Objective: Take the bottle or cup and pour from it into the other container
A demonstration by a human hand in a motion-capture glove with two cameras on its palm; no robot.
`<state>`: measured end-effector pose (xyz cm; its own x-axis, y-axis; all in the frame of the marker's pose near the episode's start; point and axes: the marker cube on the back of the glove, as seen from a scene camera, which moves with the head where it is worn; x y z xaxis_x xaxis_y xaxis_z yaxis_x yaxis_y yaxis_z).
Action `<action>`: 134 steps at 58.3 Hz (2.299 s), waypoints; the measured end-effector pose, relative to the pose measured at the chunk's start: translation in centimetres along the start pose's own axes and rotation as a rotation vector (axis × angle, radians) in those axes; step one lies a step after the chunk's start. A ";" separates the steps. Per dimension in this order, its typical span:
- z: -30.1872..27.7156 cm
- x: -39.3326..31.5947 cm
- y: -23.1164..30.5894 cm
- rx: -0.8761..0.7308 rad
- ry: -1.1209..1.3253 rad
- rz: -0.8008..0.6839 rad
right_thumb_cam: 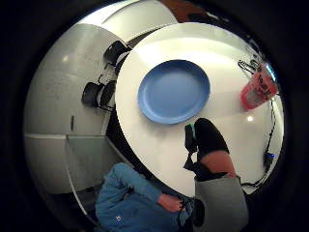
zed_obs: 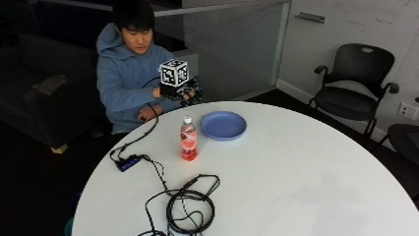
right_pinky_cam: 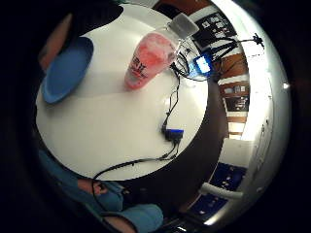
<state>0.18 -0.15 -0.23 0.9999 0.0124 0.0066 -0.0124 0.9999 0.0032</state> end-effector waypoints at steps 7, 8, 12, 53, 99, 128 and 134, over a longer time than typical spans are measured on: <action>-0.5 0.3 0.3 0.012 -0.004 0.003; -0.6 0.3 0.4 0.013 -0.005 0.004; -0.8 0.6 0.7 0.021 -0.004 0.011; -3.9 10.3 5.1 0.144 -0.006 0.117; -3.8 27.4 3.4 0.404 -0.733 0.216; 5.1 22.7 -3.5 0.359 -1.079 0.156; 5.9 21.2 -4.7 0.328 -1.110 0.137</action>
<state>21.44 -4.57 5.82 0.4370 -0.0516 0.8980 -0.2835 0.9396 0.1919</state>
